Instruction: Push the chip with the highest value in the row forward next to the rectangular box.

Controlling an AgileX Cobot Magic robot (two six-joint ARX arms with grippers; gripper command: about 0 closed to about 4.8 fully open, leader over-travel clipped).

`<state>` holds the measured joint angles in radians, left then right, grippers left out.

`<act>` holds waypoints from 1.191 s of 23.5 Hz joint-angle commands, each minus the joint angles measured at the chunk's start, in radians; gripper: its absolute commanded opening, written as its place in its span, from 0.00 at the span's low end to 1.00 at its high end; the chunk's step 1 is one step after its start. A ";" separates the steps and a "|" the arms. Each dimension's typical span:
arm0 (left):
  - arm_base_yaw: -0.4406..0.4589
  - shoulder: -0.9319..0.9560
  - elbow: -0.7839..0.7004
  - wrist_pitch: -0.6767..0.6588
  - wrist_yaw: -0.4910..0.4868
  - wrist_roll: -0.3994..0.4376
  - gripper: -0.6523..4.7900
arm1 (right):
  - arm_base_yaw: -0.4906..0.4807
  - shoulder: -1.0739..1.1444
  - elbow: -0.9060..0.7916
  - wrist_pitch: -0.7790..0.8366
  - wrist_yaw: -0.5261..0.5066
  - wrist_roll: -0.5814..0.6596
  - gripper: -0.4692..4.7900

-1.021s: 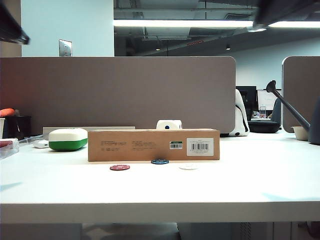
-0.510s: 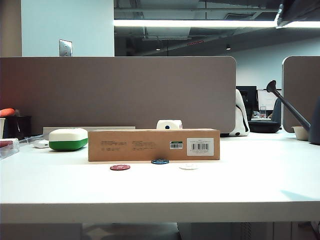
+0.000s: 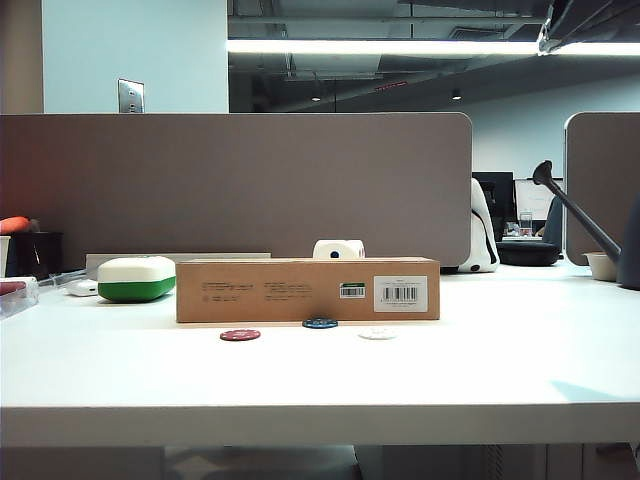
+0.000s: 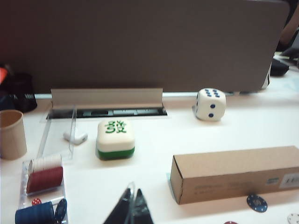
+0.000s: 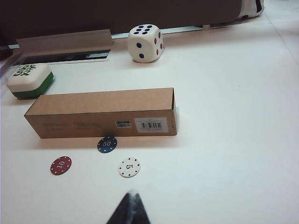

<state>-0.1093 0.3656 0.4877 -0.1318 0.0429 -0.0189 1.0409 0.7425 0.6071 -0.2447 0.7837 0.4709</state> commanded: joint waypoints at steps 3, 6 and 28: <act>0.018 -0.076 0.005 -0.002 0.004 0.010 0.11 | 0.000 0.000 0.002 0.005 0.000 0.004 0.08; 0.055 -0.120 -0.005 -0.030 -0.005 0.035 0.11 | 0.000 0.000 0.002 0.005 0.000 0.004 0.08; 0.159 -0.363 -0.480 0.168 -0.024 -0.033 0.11 | 0.002 0.002 0.002 0.002 0.000 0.004 0.08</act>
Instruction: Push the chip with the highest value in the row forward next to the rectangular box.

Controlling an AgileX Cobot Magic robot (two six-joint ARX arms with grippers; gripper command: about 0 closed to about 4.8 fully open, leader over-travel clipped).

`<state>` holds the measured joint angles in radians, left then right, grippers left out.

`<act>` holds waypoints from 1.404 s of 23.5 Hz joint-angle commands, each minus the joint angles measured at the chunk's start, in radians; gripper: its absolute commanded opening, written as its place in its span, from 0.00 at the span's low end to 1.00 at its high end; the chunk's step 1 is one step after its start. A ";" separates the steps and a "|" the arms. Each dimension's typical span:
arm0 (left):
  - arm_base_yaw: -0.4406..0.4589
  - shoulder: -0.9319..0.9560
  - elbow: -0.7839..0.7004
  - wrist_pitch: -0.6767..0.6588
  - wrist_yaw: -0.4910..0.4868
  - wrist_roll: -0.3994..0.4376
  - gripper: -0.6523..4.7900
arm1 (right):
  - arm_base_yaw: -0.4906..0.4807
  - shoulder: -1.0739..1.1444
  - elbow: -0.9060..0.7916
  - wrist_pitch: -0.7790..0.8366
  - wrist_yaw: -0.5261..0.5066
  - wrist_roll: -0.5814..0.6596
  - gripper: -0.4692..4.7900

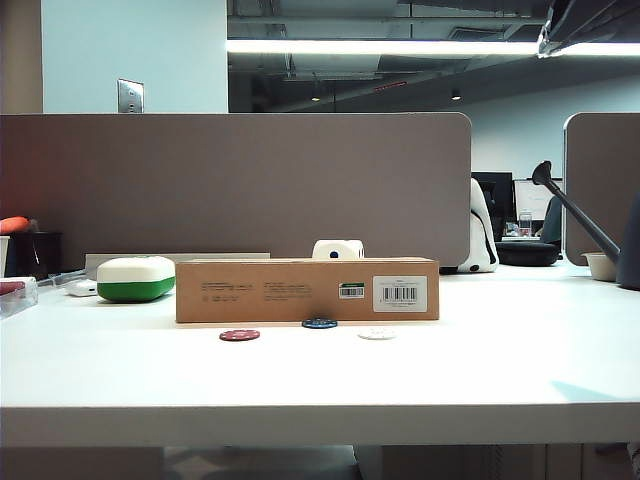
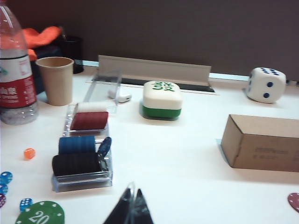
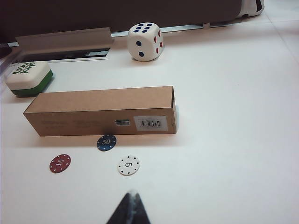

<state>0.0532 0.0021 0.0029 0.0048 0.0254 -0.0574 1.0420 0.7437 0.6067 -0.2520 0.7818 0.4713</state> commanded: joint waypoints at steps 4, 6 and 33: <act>-0.004 0.000 0.005 0.062 -0.006 0.003 0.11 | 0.000 0.000 0.003 0.010 0.002 0.003 0.08; -0.004 0.000 0.005 0.064 -0.002 -0.001 0.11 | 0.000 0.000 0.003 0.010 0.002 0.003 0.08; -0.003 0.000 0.005 0.063 0.023 0.008 0.11 | 0.000 0.000 0.003 0.010 0.002 0.003 0.08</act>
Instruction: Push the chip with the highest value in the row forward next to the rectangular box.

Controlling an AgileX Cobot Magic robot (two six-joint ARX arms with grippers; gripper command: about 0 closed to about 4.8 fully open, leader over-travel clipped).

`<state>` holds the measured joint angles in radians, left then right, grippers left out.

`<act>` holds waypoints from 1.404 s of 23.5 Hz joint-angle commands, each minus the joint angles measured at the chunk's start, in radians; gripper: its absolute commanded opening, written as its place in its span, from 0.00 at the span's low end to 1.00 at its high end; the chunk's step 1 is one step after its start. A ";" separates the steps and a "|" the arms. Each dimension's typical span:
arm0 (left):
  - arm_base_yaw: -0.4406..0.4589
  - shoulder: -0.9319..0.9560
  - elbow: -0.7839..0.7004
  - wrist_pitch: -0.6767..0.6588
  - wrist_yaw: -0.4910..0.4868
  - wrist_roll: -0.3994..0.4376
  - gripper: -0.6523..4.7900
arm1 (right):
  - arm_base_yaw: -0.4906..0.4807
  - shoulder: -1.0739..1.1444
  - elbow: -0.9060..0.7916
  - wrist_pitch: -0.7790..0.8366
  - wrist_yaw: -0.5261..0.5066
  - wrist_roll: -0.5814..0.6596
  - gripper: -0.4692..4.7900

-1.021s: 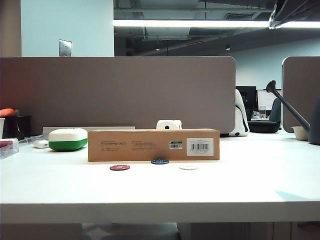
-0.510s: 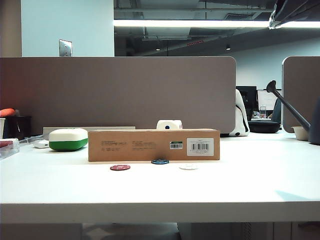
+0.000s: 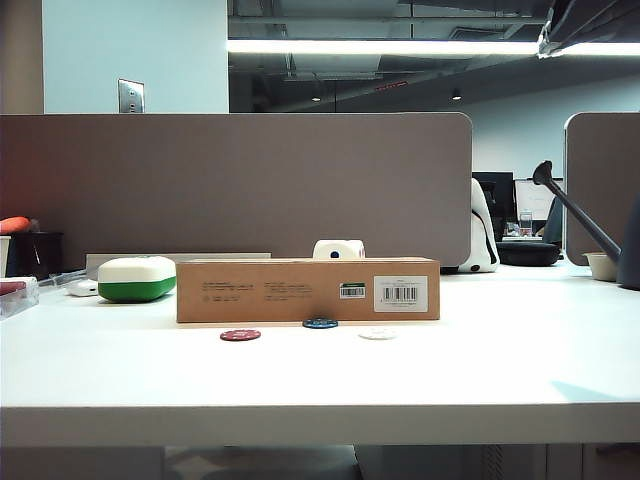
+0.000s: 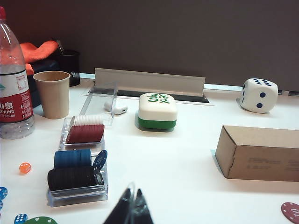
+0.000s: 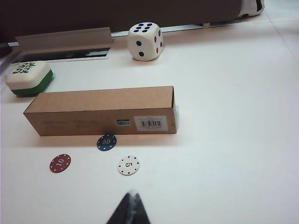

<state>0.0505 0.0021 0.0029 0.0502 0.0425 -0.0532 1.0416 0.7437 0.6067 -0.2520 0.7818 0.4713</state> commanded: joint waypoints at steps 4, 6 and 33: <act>0.000 0.000 0.005 0.018 0.006 0.004 0.11 | 0.001 0.000 0.003 0.010 0.002 0.003 0.08; 0.000 0.000 0.005 0.018 0.006 0.004 0.11 | 0.001 0.000 0.003 0.010 0.002 0.003 0.08; 0.000 0.000 0.005 0.014 0.006 0.004 0.11 | -0.580 -0.663 -0.430 0.118 -0.423 -0.446 0.08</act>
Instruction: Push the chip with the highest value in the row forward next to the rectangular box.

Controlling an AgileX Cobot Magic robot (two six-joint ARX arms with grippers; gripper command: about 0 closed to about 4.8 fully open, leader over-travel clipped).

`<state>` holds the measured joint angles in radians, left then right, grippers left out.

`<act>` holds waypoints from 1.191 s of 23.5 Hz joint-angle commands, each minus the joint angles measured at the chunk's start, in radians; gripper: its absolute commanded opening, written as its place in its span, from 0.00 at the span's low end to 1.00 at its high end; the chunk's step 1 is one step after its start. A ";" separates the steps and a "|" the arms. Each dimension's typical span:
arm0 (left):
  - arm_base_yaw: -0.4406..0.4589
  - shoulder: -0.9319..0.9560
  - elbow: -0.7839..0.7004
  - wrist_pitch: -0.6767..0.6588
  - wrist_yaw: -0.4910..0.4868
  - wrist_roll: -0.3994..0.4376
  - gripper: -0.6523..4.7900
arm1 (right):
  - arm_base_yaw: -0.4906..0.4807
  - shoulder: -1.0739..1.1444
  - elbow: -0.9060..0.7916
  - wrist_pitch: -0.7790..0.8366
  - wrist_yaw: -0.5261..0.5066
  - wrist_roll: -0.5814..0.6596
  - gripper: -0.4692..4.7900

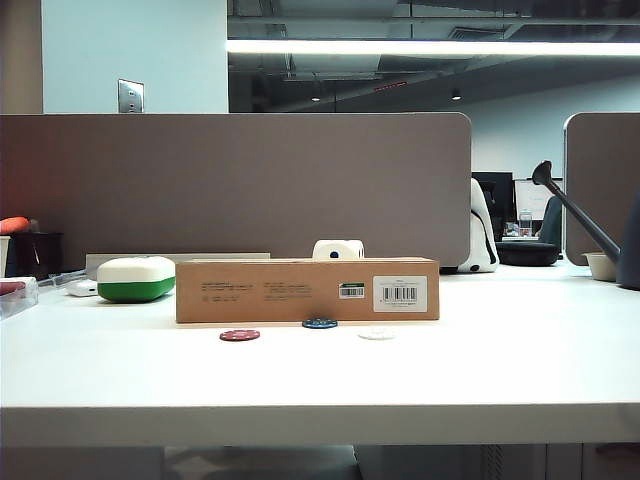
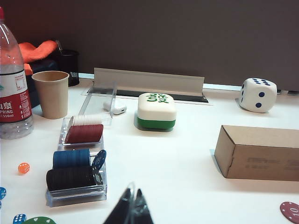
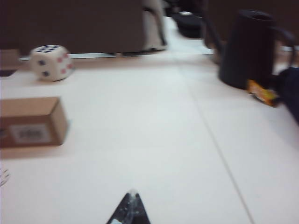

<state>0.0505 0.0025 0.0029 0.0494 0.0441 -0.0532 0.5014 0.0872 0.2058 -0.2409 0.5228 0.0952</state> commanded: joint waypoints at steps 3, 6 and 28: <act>0.000 0.000 0.005 0.015 0.004 0.004 0.11 | -0.099 -0.006 -0.068 0.174 -0.291 -0.096 0.08; 0.000 0.000 0.005 0.011 0.004 0.004 0.11 | -0.193 -0.007 -0.114 0.244 -0.384 -0.096 0.08; 0.000 0.000 0.005 0.011 0.004 0.004 0.11 | -0.385 -0.089 -0.204 0.265 -0.476 -0.103 0.08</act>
<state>0.0505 0.0025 0.0029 0.0486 0.0441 -0.0532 0.1169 -0.0013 0.0063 0.0071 0.0517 -0.0059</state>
